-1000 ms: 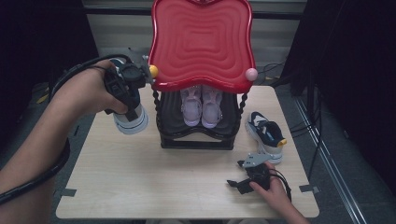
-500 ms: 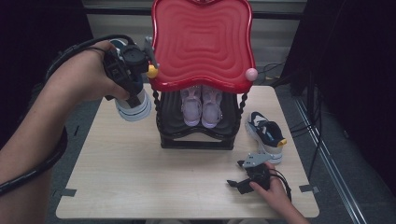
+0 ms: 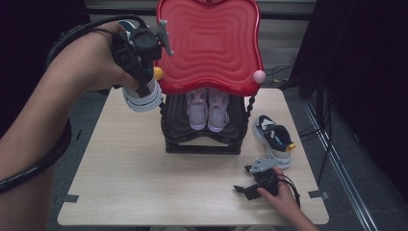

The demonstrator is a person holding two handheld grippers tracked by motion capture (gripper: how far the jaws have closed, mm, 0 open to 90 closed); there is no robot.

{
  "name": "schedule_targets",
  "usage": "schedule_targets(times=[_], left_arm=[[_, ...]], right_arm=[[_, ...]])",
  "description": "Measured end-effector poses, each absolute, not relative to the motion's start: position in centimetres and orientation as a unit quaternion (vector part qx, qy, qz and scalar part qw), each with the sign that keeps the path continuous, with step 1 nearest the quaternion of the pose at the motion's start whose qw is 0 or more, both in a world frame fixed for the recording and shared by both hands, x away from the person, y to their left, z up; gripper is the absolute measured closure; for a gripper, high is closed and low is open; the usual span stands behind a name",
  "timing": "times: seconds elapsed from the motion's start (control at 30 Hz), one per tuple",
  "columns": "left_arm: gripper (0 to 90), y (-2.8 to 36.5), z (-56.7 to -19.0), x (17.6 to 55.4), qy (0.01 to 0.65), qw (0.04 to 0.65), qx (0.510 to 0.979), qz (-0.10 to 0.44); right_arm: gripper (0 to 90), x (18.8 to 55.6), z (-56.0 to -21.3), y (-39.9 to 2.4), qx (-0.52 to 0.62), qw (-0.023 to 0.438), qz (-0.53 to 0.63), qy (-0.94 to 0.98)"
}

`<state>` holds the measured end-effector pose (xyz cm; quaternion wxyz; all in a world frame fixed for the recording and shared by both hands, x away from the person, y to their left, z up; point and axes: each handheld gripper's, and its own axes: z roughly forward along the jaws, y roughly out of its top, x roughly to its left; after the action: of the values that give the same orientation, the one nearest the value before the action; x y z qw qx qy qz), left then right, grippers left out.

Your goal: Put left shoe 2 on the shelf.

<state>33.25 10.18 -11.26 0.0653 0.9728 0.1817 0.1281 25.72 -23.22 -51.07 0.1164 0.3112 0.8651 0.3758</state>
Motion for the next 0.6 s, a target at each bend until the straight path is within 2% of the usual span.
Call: schedule_targets(times=[0.23, 0.6], left_arm=[[72.7, 9.7, -10.9, 32.3, 0.159, 0.063, 0.978, 0.122], [73.0, 8.3, -8.1, 31.1, 0.138, 0.076, 0.974, 0.163]], right_arm=[[12.9, 25.7, -51.1, -23.2, 0.311, 0.116, 0.376, 0.865], [12.9, 25.7, -51.1, -23.2, 0.311, 0.116, 0.376, 0.865]])
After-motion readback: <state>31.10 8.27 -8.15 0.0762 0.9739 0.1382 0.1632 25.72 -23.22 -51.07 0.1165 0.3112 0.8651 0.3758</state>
